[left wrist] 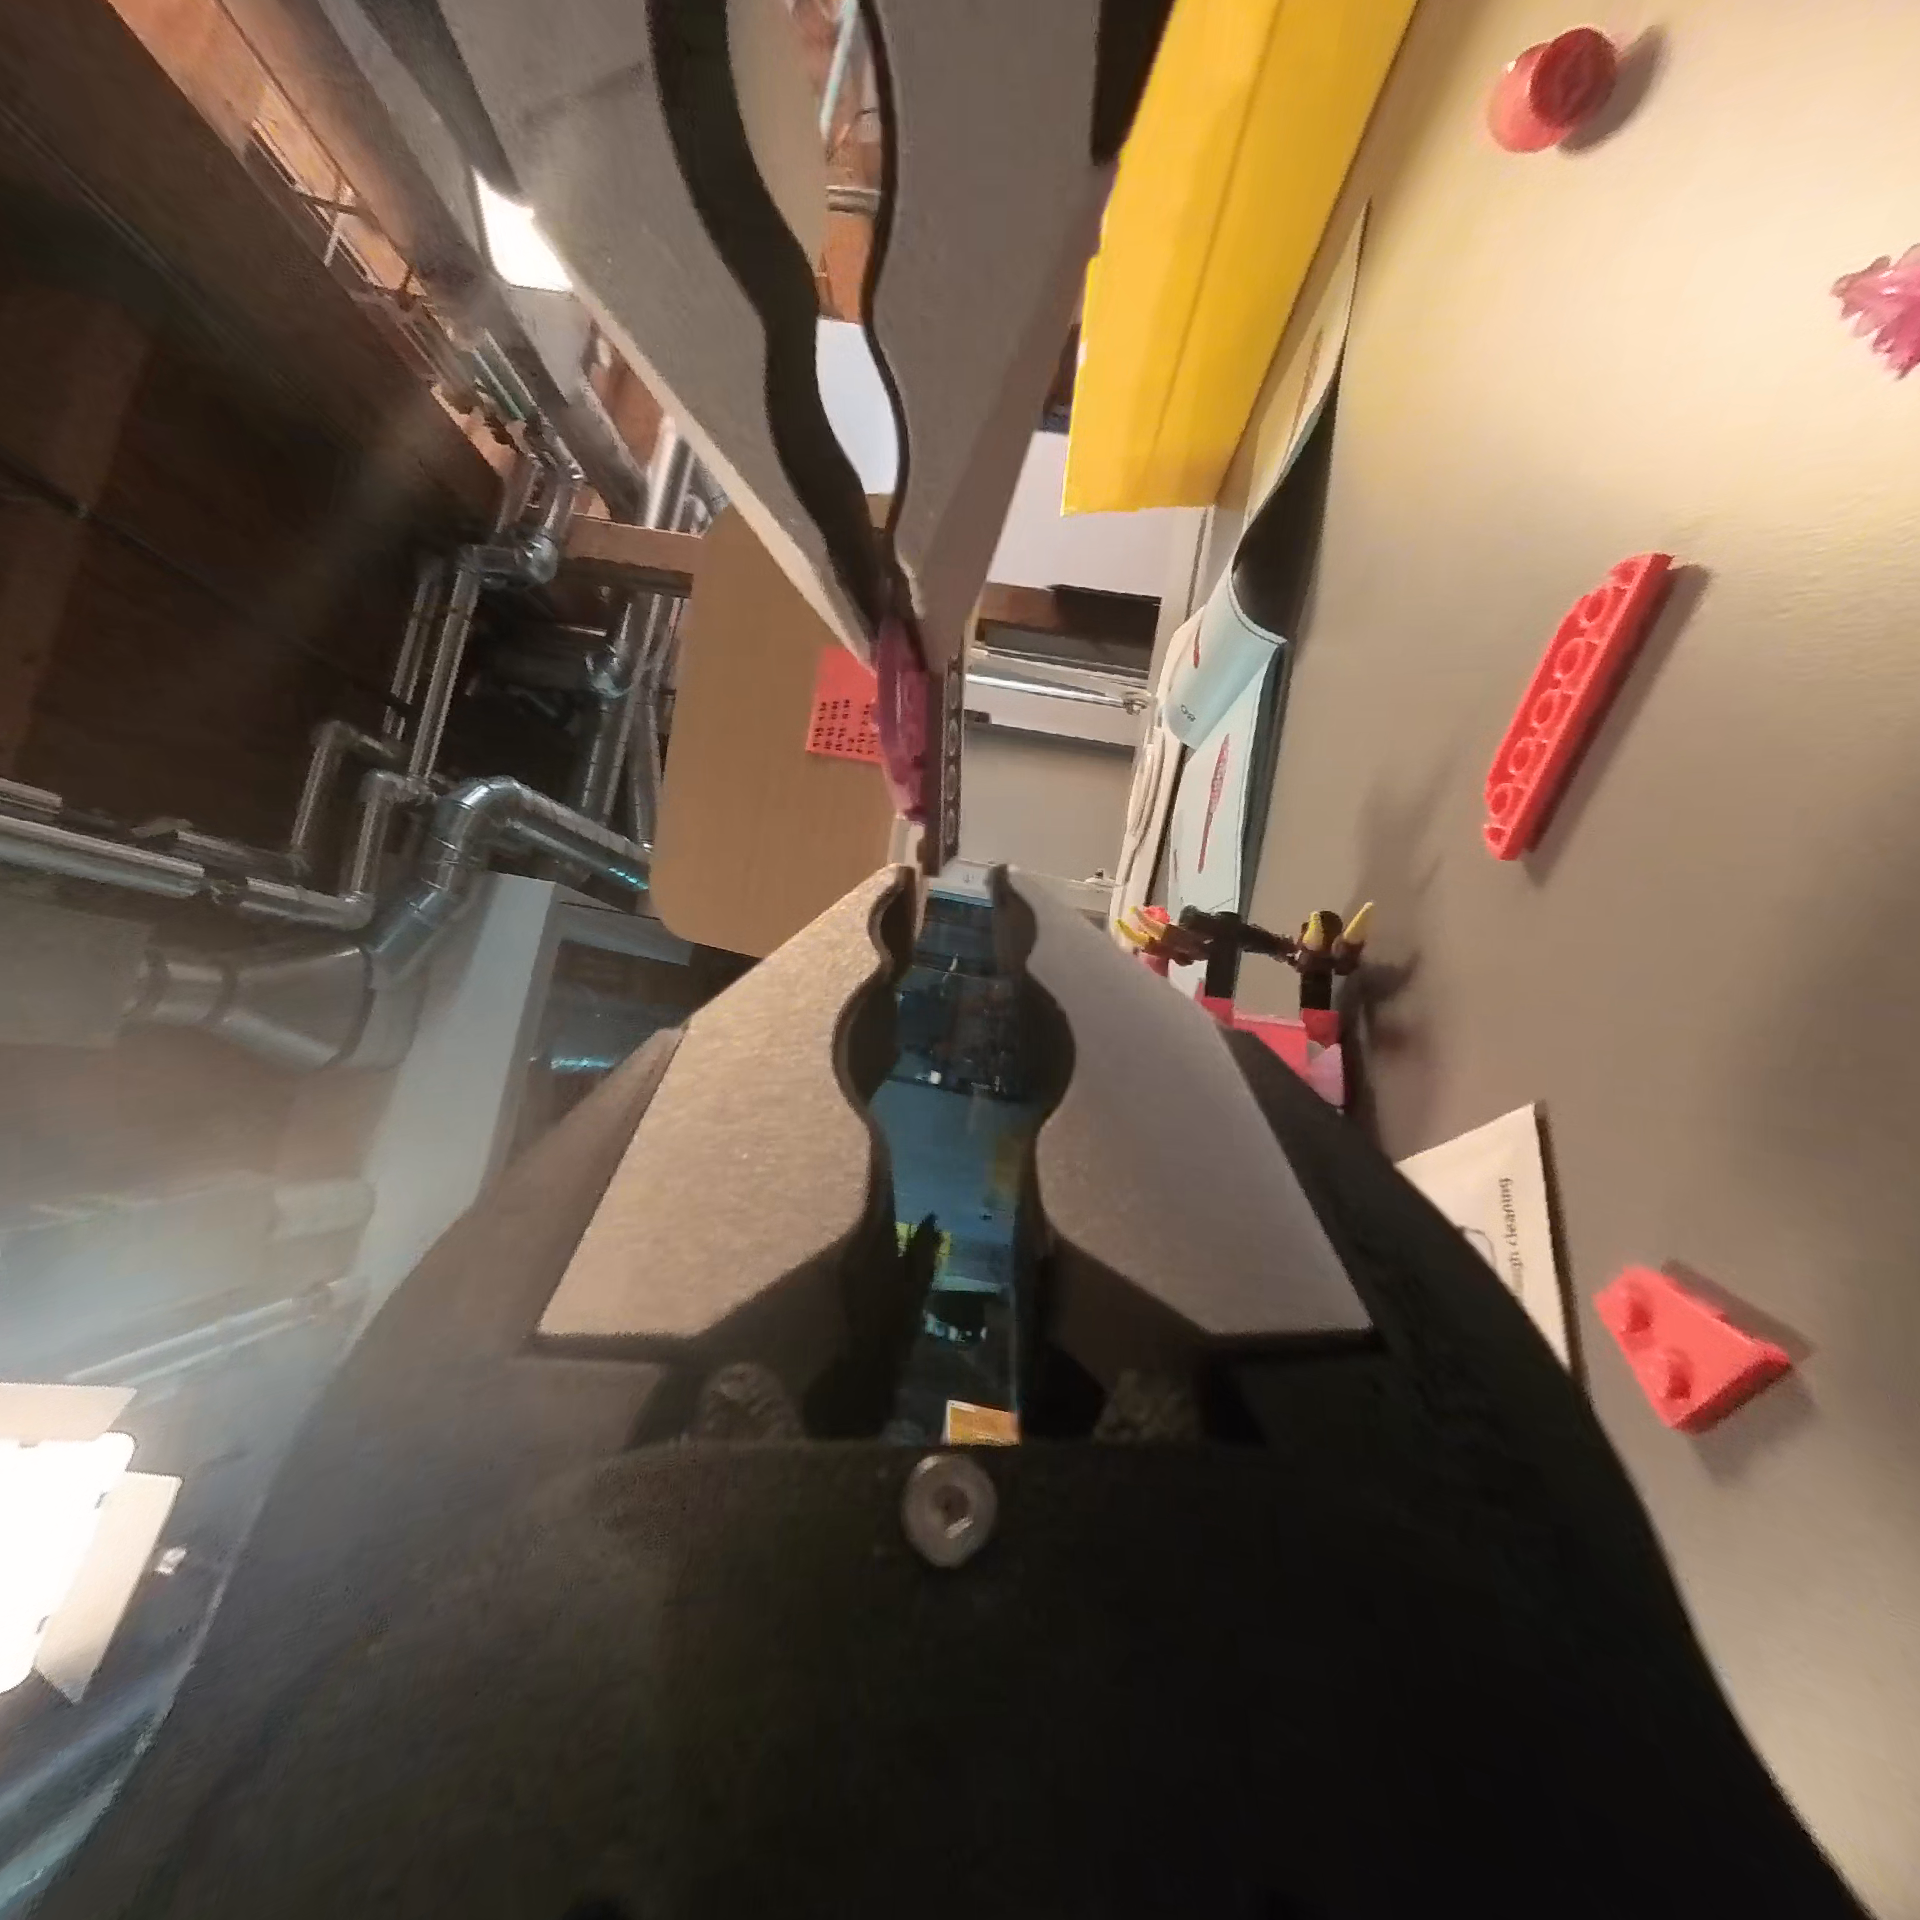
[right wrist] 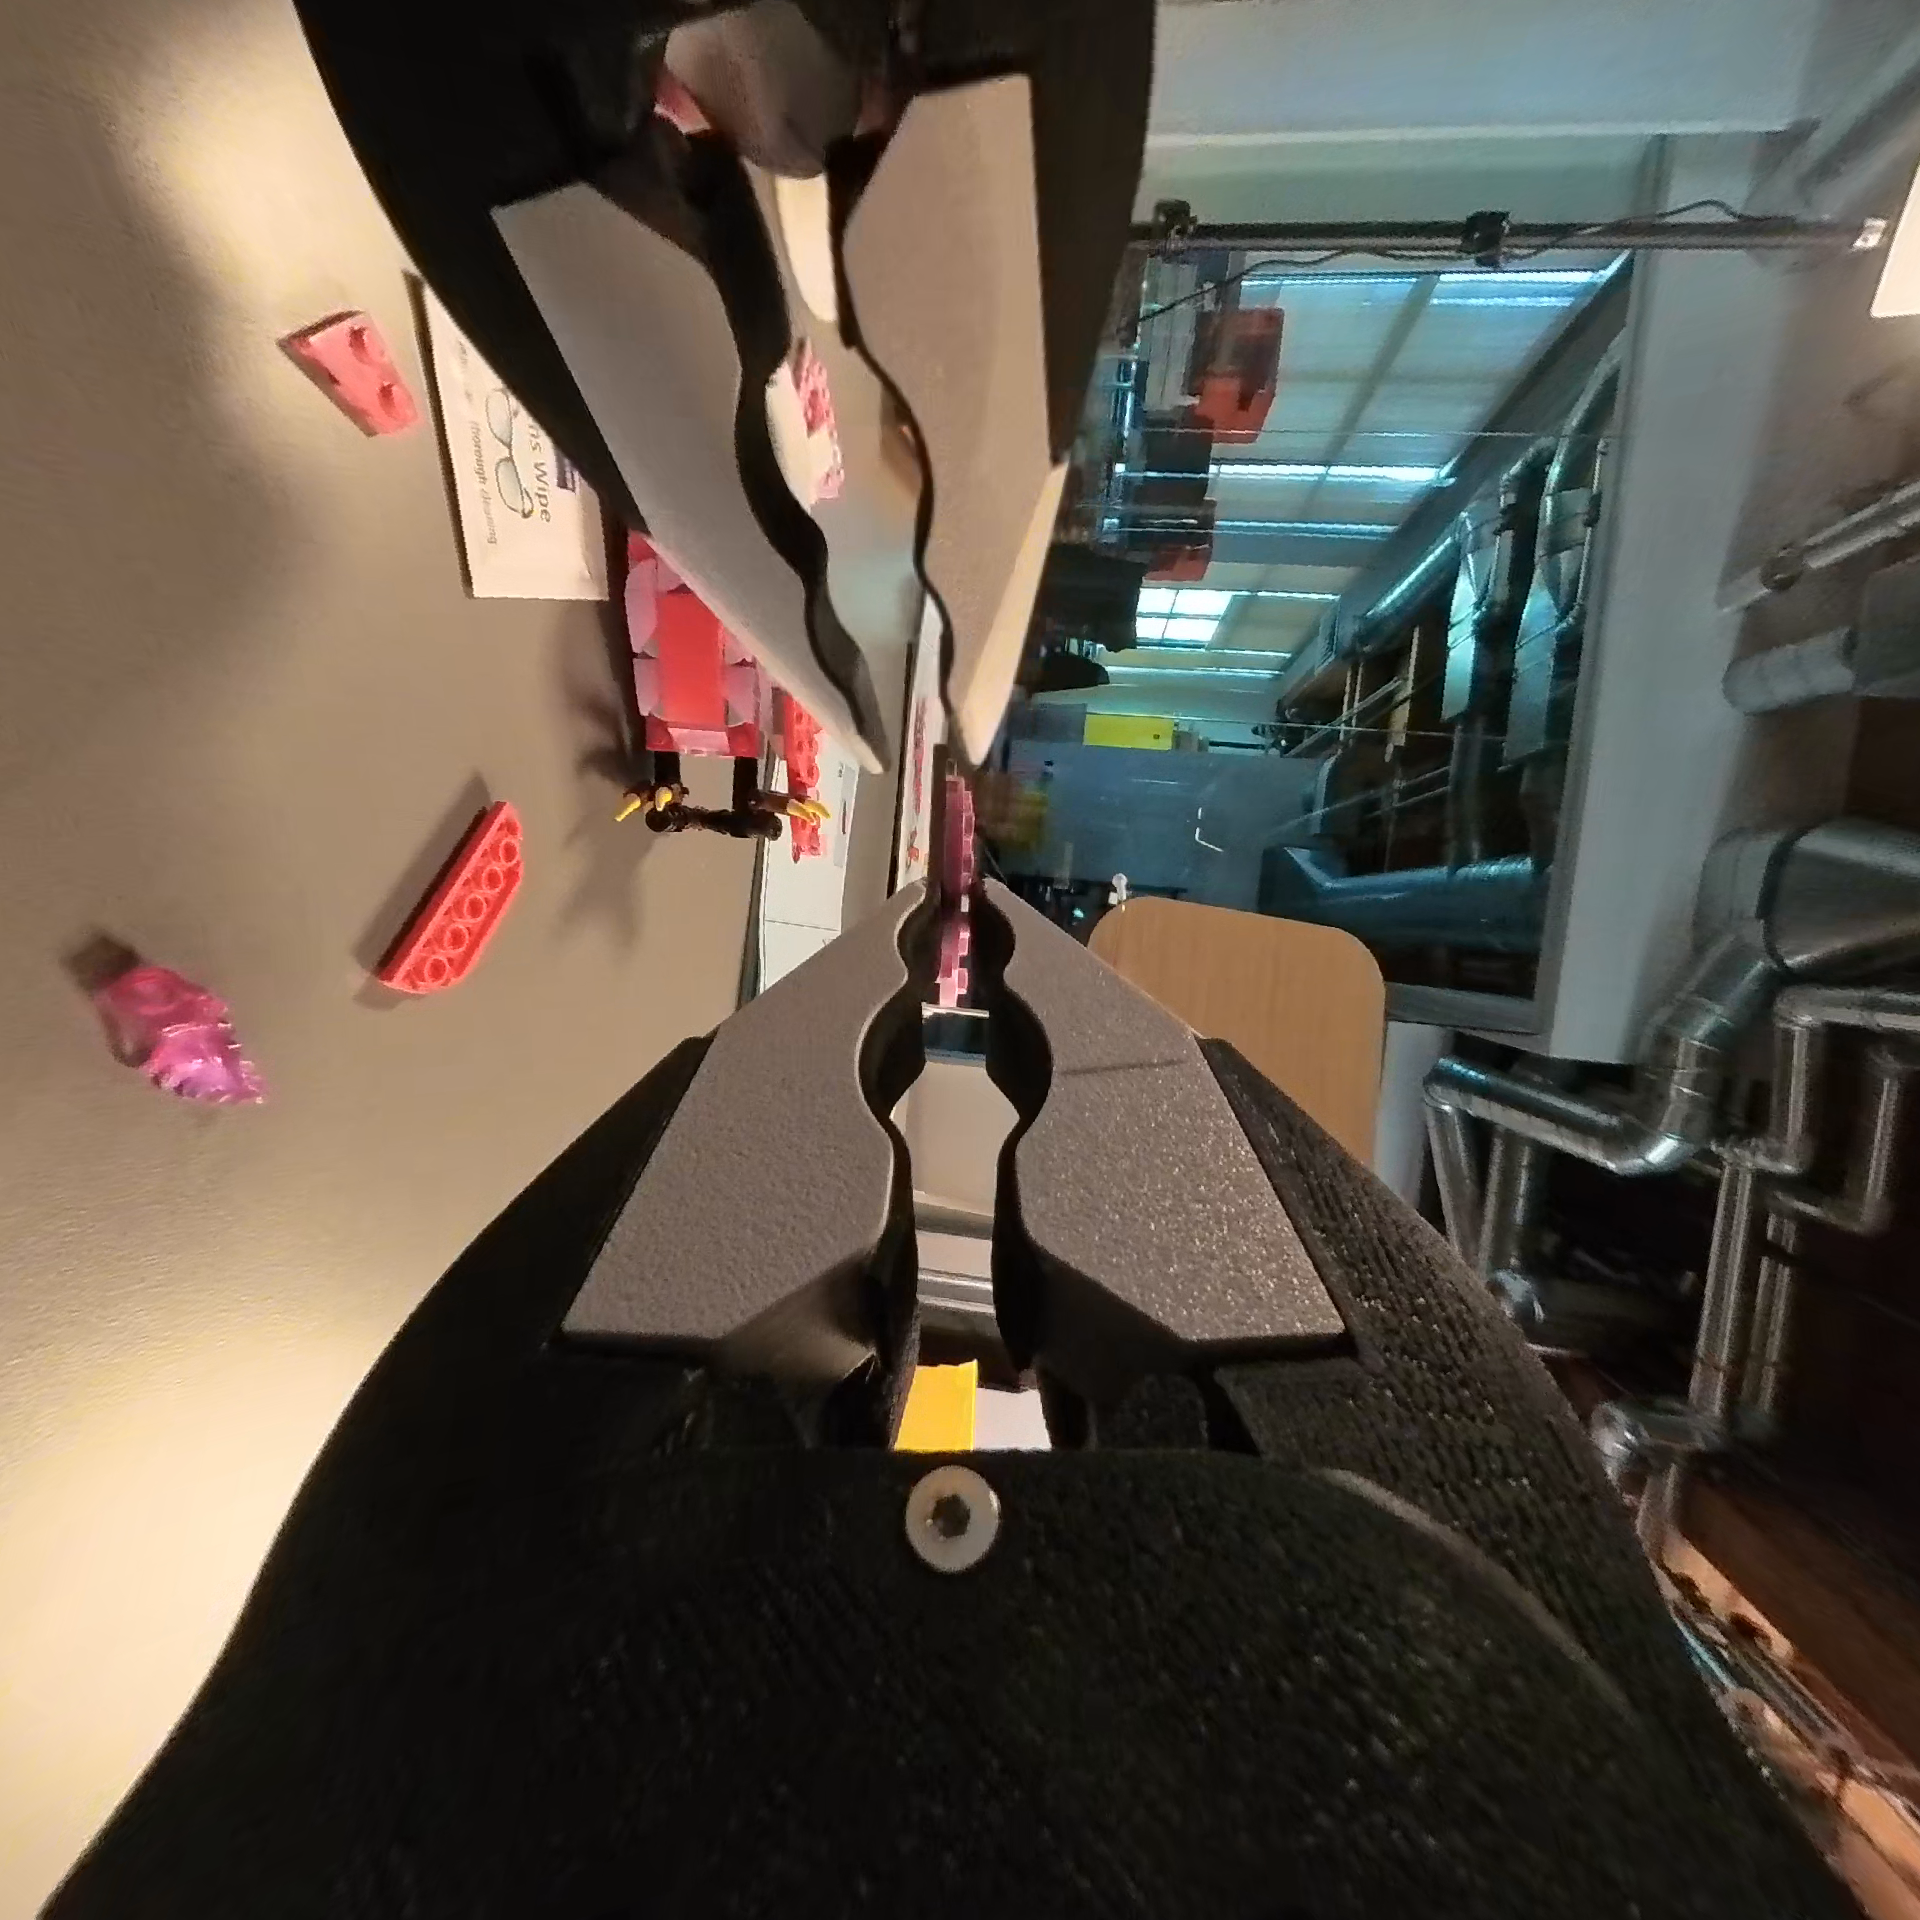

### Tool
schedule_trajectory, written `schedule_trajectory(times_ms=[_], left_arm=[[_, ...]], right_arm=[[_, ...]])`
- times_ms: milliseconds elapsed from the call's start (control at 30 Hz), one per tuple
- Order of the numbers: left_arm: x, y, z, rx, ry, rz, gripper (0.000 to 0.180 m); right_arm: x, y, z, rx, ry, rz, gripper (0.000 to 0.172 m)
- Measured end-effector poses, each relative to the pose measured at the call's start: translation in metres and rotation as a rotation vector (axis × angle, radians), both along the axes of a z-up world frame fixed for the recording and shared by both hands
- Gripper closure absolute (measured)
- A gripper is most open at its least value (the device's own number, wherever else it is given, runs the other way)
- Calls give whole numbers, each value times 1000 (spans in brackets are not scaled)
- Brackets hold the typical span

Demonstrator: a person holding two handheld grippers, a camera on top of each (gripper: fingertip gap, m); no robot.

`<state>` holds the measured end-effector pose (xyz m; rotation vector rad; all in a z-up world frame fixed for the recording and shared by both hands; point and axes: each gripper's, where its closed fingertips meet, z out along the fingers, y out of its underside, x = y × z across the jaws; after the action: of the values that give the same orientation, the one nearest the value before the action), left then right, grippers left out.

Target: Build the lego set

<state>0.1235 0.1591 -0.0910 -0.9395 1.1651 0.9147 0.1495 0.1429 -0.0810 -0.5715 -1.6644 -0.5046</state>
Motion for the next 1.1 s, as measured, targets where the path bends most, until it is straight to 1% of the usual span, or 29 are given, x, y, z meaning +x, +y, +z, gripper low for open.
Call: schedule_trajectory(times_ms=[67,233,333,433,500,567,600,667,700,767,800,867,1000,1100], left_arm=[[1,-1,2,20,9,-3,172],[3,-4,5,41,9,-12,172],[3,-4,3,37,30,-9,176],[1,-7,9,43,21,-15,177],[-5,-6,12,56,38,9,178],[-13,-5,13,72,68,19,178],[-17,-5,13,71,76,23,178],[-22,-6,8,66,110,10,178],[-23,-6,6,66,130,10,178],[-21,-7,-1,49,160,-9,178],[-22,-5,-4,41,168,0,178],[-22,-4,-7,24,170,0,178],[-22,-3,-8,16,160,2,179],[-22,-2,-10,2,158,2,179]], right_arm=[[0,0,0,2,0,0,170],[-1,-1,-1,7,-9,6,170],[-1,-2,-1,-1,-6,12,170],[-4,-9,-1,-103,45,63,168],[-2,-10,4,-257,125,93,153],[5,-5,4,-507,201,104,139],[10,0,0,-657,225,95,138],[20,11,-25,-996,201,26,142],[24,14,-41,-1154,168,-27,141],[29,12,-69,-1393,100,-108,137],[29,10,-79,-1467,73,-138,137],[27,8,-94,-1507,45,-190,137],[21,7,-109,-1439,2,-257,138],[16,3,-109,-1381,-39,-253,158]])
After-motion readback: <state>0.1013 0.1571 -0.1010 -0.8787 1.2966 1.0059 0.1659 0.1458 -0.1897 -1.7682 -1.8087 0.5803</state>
